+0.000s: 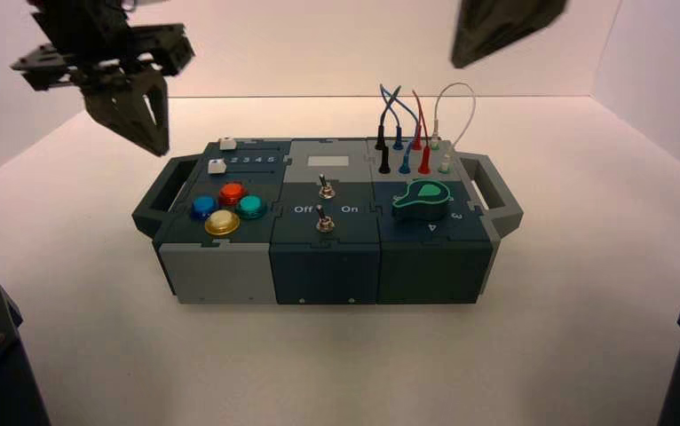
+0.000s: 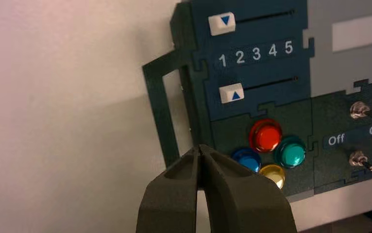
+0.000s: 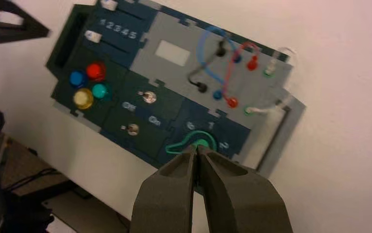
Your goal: Flip the bottom switch on with the right gripper.
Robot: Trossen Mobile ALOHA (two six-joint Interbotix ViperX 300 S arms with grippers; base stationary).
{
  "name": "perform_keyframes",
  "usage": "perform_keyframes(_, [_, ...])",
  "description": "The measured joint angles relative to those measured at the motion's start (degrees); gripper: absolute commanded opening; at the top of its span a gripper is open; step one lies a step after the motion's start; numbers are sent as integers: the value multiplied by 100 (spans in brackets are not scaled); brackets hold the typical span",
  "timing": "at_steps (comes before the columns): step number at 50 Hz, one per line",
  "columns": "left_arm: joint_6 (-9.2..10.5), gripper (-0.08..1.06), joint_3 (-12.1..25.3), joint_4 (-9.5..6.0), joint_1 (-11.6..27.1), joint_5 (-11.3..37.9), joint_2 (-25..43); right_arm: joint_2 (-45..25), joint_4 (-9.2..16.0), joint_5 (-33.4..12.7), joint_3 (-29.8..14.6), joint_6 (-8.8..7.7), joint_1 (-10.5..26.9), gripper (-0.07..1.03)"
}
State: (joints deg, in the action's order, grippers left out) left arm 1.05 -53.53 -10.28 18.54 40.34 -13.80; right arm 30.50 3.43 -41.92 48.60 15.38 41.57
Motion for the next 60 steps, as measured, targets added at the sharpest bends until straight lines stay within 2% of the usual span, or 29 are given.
perform_keyframes(20, [0, -3, 62, 0, 18, -18, 448, -668, 123, 0, -334, 26, 562, -2])
perform_keyframes(46, [-70, -3, 281, 132, 18, -167, 1143, -853, 202, 70, -396, 26, 809, -2])
perform_keyframes(60, [-158, -3, 475, 123, 0, -149, 1608, -1107, 448, 70, -492, 35, 1107, -2])
